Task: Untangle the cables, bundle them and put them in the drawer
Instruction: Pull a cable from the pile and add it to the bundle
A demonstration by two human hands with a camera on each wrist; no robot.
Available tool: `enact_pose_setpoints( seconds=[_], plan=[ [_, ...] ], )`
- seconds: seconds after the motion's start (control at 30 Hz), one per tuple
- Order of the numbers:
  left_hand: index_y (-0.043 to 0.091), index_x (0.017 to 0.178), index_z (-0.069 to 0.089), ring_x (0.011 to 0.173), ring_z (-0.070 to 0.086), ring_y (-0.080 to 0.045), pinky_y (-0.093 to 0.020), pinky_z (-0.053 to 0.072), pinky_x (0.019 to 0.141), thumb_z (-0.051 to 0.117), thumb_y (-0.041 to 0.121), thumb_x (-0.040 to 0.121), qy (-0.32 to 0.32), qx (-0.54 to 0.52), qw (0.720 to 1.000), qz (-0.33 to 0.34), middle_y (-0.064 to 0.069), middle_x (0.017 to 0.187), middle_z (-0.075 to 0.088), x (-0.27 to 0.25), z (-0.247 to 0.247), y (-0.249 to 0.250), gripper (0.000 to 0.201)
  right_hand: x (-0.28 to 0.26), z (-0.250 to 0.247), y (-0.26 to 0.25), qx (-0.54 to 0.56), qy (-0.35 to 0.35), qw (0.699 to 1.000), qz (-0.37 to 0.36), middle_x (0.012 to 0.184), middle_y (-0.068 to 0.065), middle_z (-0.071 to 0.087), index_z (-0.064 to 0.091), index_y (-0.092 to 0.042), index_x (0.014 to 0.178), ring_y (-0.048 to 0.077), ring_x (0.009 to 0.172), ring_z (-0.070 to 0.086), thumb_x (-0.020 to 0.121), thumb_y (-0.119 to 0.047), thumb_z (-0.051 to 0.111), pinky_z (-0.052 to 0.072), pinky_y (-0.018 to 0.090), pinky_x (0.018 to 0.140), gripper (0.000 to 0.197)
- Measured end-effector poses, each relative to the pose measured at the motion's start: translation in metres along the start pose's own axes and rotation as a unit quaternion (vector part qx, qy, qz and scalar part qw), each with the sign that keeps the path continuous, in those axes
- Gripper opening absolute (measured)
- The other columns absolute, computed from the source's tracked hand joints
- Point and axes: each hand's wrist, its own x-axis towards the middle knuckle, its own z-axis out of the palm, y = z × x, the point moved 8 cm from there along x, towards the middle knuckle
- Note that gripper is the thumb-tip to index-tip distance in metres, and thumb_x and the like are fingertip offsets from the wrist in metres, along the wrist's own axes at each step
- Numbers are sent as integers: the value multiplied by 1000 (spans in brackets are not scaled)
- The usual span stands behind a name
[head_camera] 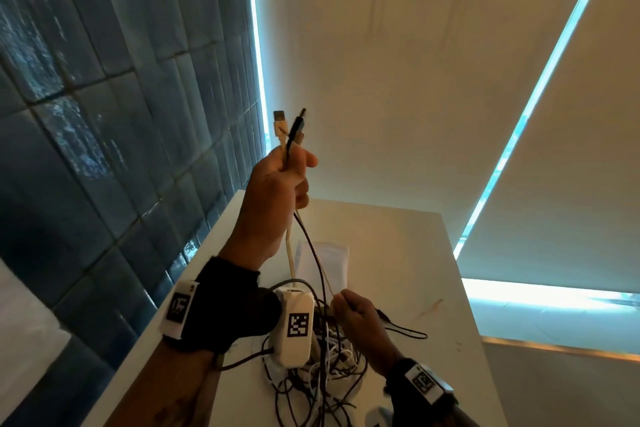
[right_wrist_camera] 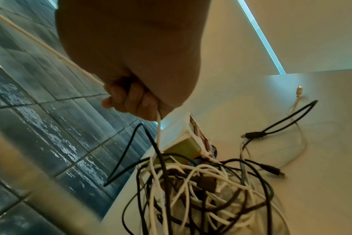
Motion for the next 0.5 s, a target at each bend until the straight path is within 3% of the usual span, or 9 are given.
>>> enact_pose_setpoints(
  seconds=[0.07, 0.17, 0.27, 0.37, 0.5],
  plan=[
    [13, 77, 53, 42, 22, -5, -20, 21, 41, 38, 16, 104, 20, -38, 999, 7, 9, 49, 31, 4, -6, 1, 31, -3, 0, 9, -18, -3, 1000, 2, 63, 0, 46, 50, -12, 70, 12, 57, 37, 101, -11, 44, 33, 22, 53, 31],
    [18, 68, 48, 43, 22, -6, -21, 19, 40, 36, 15, 104, 26, -69, 997, 15, 7, 52, 32, 5, -8, 1, 38, -6, -1, 22, -18, -11, 1000, 14, 56, -10, 47, 48, -10, 70, 7, 54, 37, 101, -9, 44, 32, 18, 50, 31],
    [17, 65, 41, 43, 20, -7, -23, 16, 39, 37, 27, 104, 14, -60, 998, 21, 7, 50, 29, 3, -5, 1, 40, -6, -4, 19, -10, 7, 1000, 27, 57, -8, 46, 50, -12, 68, 10, 55, 37, 100, -9, 45, 32, 18, 49, 33],
    [19, 59, 36, 40, 16, -9, -22, 12, 39, 38, 52, 93, 7, -41, 999, 22, 6, 47, 24, 1, -2, -1, 48, -1, -14, -8, 52, 63, 996, 41, 55, -4, 41, 56, -7, 74, 7, 47, 40, 100, -13, 46, 34, 16, 43, 29],
    [22, 55, 31, 39, 15, -9, -19, 12, 38, 37, 56, 93, 0, -13, 999, -41, 5, 47, 22, -2, 2, -21, 51, 17, -24, -73, 139, 108, 984, -10, 50, -7, 33, 60, -6, 80, 10, 45, 25, 100, -20, 48, 24, 20, 41, 27]
  ],
)
